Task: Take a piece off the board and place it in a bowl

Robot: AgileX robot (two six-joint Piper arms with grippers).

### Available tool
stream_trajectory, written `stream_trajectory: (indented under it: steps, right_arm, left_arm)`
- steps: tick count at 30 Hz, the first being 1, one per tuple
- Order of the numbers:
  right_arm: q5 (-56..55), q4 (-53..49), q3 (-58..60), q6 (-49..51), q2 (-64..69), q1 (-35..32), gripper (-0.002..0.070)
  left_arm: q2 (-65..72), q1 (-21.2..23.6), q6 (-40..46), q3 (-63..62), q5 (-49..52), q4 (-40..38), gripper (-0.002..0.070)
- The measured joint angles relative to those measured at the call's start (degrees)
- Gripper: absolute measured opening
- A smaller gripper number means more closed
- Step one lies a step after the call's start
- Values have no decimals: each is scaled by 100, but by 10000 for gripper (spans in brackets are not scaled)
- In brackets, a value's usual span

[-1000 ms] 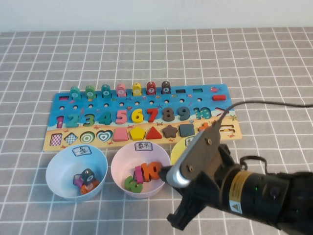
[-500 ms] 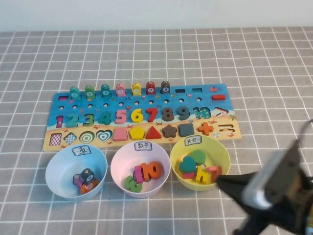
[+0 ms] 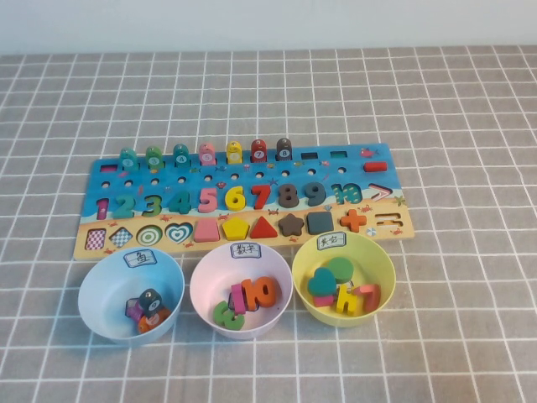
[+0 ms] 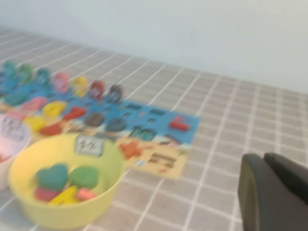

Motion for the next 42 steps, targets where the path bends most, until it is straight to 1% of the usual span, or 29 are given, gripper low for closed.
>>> stream_trajectory:
  steps: [4, 10, 13, 15, 18, 22, 35, 37, 38, 39, 42]
  right_arm:
    - [364, -174, 49, 347, -721, -477, -17]
    - [817, -486, 52, 485, -1720, -1242, -17]
    - [1113, -579, 52, 806, -2221, -1567, -17]
    - [1360, -658, 52, 1038, -2500, -1672, -17]
    - [1684, -764, 52, 1272, -2740, -1704, -17]
    - [1812, -789, 52, 1346, -2750, -1706, -17]
    - [1804, -809, 52, 1347, -2750, -1692, -17]
    - [1784, -533, 52, 1108, -2750, -1589, -17]
    - [1798, -173, 52, 761, -2750, -1493, -17]
    - [1857, 190, 52, 300, -2750, -1384, -17]
    - [2246, 1718, 52, -1124, -2755, -1130, -17]
  left_arm:
    - [0, 0, 0, 0, 0, 0, -4]
    - [0, 0, 0, 0, 0, 0, -4]
    - [0, 0, 0, 0, 0, 0, -4]
    - [0, 0, 0, 0, 0, 0, -4]
    - [0, 0, 0, 0, 0, 0, -4]
    - [0, 0, 0, 0, 0, 0, -4]
    - [0, 13, 0, 0, 0, 0, -4]
    - [0, 13, 0, 0, 0, 0, -4]
    - [0, 13, 0, 0, 0, 0, -4]
    - [0, 13, 0, 0, 0, 0, -4]
    - [0, 13, 0, 0, 0, 0, -4]
